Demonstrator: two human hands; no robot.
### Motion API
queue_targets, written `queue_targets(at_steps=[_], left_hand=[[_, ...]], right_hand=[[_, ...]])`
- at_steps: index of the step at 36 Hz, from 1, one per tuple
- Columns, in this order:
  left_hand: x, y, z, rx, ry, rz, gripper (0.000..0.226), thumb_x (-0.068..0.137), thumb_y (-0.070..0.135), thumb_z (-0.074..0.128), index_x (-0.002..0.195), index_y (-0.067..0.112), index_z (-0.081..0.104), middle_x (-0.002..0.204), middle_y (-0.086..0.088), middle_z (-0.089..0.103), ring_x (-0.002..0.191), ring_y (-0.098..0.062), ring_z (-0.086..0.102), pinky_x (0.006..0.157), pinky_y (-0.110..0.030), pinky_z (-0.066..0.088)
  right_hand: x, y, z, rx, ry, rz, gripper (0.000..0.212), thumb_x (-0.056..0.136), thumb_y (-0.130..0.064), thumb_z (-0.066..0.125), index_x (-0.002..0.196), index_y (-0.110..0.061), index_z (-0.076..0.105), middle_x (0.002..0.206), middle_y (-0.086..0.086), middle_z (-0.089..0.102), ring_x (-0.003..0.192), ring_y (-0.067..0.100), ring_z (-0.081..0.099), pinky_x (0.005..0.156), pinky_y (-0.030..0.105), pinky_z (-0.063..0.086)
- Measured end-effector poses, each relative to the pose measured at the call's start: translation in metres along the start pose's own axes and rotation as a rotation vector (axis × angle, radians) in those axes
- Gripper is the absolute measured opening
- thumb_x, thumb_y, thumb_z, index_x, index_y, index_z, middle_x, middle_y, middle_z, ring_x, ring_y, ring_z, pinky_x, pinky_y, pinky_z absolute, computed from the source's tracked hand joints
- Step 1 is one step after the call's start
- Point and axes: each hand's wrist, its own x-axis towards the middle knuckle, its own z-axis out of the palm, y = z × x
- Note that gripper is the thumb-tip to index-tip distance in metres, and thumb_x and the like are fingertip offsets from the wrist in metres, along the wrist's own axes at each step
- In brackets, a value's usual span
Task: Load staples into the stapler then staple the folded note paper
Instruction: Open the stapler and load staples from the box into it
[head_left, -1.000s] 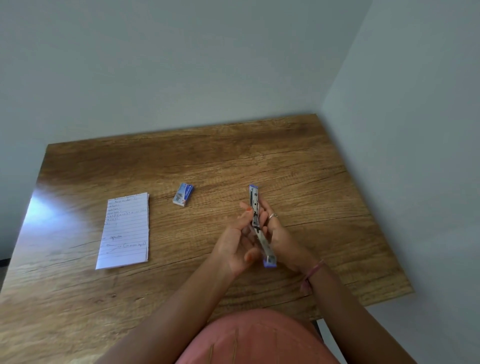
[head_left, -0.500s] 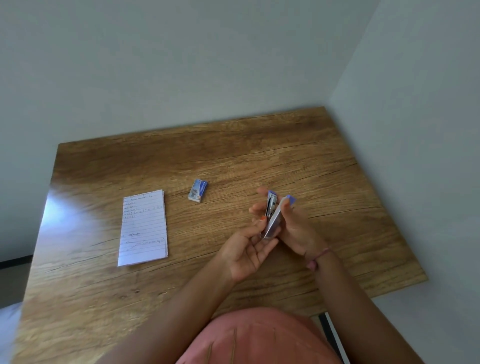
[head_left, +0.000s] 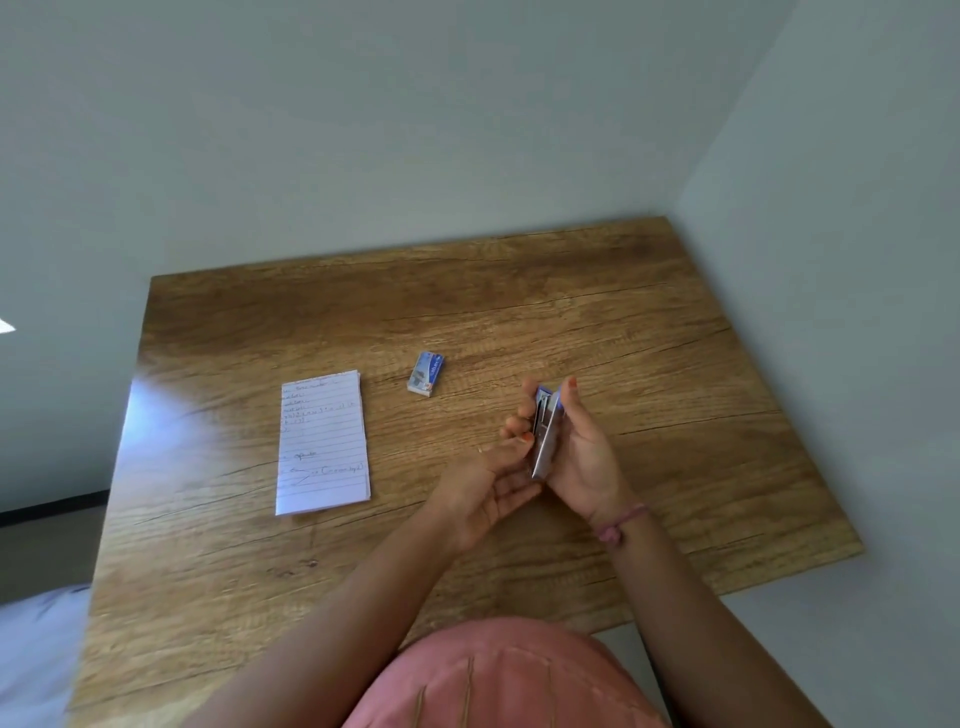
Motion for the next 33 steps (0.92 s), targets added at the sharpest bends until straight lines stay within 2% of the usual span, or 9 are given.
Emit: queue_targets(at_steps=[4,9,12,15,18,23,29,31,33], left_hand=[[-0.002,0.005,-0.004,0.067,0.118,0.229,0.017,0.091,0.010,0.057,0.084,0.010,0.073,0.080,-0.002,0.073,0.079,-0.011,0.068,0.076,-0.023,0.055],[-0.001,0.012,-0.008,-0.085,0.105,0.361,0.026,0.094,0.018,0.045,0.109,0.003,0.061,0.111,-0.012,0.071,0.109,-0.024,0.064,0.101,-0.037,0.046],[0.002,0.022,-0.008,-0.078,0.010,0.391,0.030,0.092,0.035,0.051,0.098,0.010,0.067,0.090,-0.004,0.072,0.084,-0.017,0.067,0.077,-0.031,0.051],[0.006,0.030,-0.006,0.091,-0.023,0.362,0.034,0.088,0.042,0.061,0.099,0.010,0.064,0.066,0.002,0.059,0.057,-0.007,0.058,0.050,-0.021,0.046],[0.009,0.032,-0.005,0.117,-0.020,0.320,0.026,0.088,0.029,0.068,0.103,0.008,0.065,0.059,0.006,0.063,0.050,-0.005,0.060,0.044,-0.018,0.046],[0.016,0.025,-0.007,0.147,0.082,0.271,0.019,0.085,0.027,0.070,0.075,0.013,0.062,0.053,0.003,0.059,0.042,-0.006,0.055,0.039,-0.018,0.041],[0.022,0.025,-0.007,0.113,0.087,0.271,0.021,0.088,0.022,0.066,0.069,0.015,0.061,0.048,0.006,0.056,0.040,-0.004,0.051,0.038,-0.017,0.039],[0.023,0.025,-0.007,0.107,0.089,0.264,0.021,0.086,0.021,0.067,0.069,0.014,0.060,0.047,0.005,0.054,0.039,-0.006,0.050,0.038,-0.017,0.038],[0.025,0.025,-0.008,0.110,0.097,0.257,0.021,0.085,0.021,0.068,0.067,0.014,0.059,0.048,0.004,0.052,0.039,-0.007,0.048,0.038,-0.018,0.038]], right_hand=[[0.002,-0.001,0.011,-0.161,0.049,-0.018,0.044,0.088,-0.046,0.052,0.108,-0.008,0.059,0.077,0.003,0.070,0.079,0.021,0.071,0.074,0.033,0.057],[0.004,0.000,0.028,-0.679,0.101,-0.092,0.051,0.072,-0.067,0.063,0.093,-0.020,0.064,0.075,-0.005,0.069,0.073,0.013,0.064,0.071,0.030,0.050],[0.006,0.009,0.039,-0.878,0.074,-0.064,0.048,0.073,-0.070,0.057,0.086,-0.024,0.063,0.067,-0.011,0.067,0.064,0.004,0.062,0.062,0.026,0.050],[0.009,0.019,0.045,-0.952,0.091,-0.076,0.030,0.093,-0.049,0.052,0.085,-0.022,0.063,0.074,-0.005,0.070,0.069,0.007,0.065,0.062,0.027,0.054],[0.010,0.021,0.047,-0.967,0.171,-0.077,0.021,0.099,-0.033,0.047,0.095,-0.027,0.066,0.094,0.006,0.073,0.083,0.013,0.069,0.067,0.023,0.057],[0.011,0.029,0.043,-1.026,0.233,-0.046,0.027,0.100,-0.034,0.041,0.097,-0.026,0.067,0.094,0.030,0.068,0.087,0.047,0.064,0.075,0.051,0.055],[0.012,0.026,0.042,-1.022,0.229,-0.046,0.028,0.099,-0.022,0.041,0.087,-0.028,0.066,0.059,-0.017,0.066,0.058,-0.004,0.062,0.053,0.016,0.049],[0.012,0.026,0.043,-1.017,0.228,-0.044,0.029,0.100,-0.022,0.040,0.084,-0.028,0.064,0.049,-0.020,0.061,0.047,-0.007,0.058,0.045,0.010,0.042],[0.012,0.026,0.043,-1.017,0.237,-0.044,0.027,0.100,-0.022,0.042,0.087,-0.029,0.065,0.066,-0.014,0.067,0.061,-0.003,0.063,0.049,0.010,0.044]])
